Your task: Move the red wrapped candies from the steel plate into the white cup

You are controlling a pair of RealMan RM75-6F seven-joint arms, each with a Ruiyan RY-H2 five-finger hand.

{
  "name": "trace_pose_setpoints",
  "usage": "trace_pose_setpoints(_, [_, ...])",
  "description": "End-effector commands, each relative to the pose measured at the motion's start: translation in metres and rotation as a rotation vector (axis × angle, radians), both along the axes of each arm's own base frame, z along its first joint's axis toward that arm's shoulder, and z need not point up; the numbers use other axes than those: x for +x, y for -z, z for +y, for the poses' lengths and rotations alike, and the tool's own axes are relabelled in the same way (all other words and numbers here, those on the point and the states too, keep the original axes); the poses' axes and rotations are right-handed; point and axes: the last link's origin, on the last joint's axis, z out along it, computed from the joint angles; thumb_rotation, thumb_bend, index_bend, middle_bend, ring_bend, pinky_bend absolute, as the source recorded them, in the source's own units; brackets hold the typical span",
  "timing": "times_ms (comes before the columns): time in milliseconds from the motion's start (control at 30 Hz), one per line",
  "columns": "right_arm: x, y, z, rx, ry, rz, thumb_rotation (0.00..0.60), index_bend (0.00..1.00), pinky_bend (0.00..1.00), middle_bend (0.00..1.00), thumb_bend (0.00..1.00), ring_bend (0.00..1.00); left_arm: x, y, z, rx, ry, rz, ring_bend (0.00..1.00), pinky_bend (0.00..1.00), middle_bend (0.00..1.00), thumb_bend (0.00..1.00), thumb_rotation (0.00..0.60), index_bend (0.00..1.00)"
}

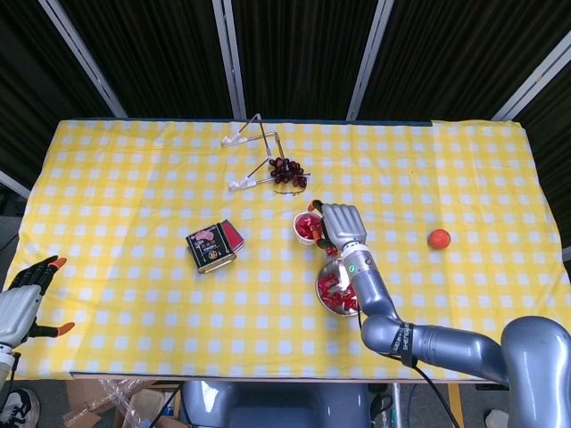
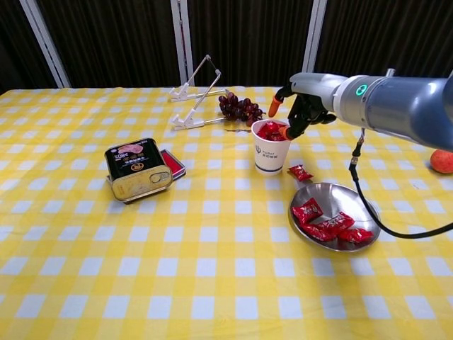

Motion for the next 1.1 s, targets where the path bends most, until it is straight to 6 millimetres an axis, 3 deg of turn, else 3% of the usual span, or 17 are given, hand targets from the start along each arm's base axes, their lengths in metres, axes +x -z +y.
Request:
trace_pose_setpoints(33, [0.001, -0.003, 0.001, -0.004, -0.005, -0.007, 0.600, 0.29, 0.95, 0.77, 0.50, 0.91, 0.000, 0.000, 0.000, -0.001, 0.000, 0.000, 0.00, 0.00, 0.00, 0.08, 0.600, 0.00])
trace_pose_setpoints(467, [-0.003, -0.036, 0.020, -0.053, -0.018, 0.004, 0.600, 0.29, 0.95, 0.77, 0.49, 0.91, 0.000, 0.000, 0.000, 0.003, 0.001, -0.001, 0.00, 0.00, 0.00, 0.08, 0.600, 0.00])
trace_pose_setpoints(767, [-0.023, -0.058, 0.037, -0.084, 0.057, 0.109, 0.600, 0.25, 0.95, 0.77, 0.34, 0.91, 0.001, 0.000, -0.001, 0.015, 0.007, 0.003, 0.00, 0.00, 0.00, 0.08, 0.600, 0.00])
trace_pose_setpoints(1100, [-0.027, -0.044, 0.044, -0.036, 0.100, 0.188, 0.600, 0.25, 0.95, 0.77, 0.27, 0.92, 0.001, -0.001, -0.003, 0.019, 0.003, 0.000, 0.00, 0.00, 0.00, 0.09, 0.600, 0.00])
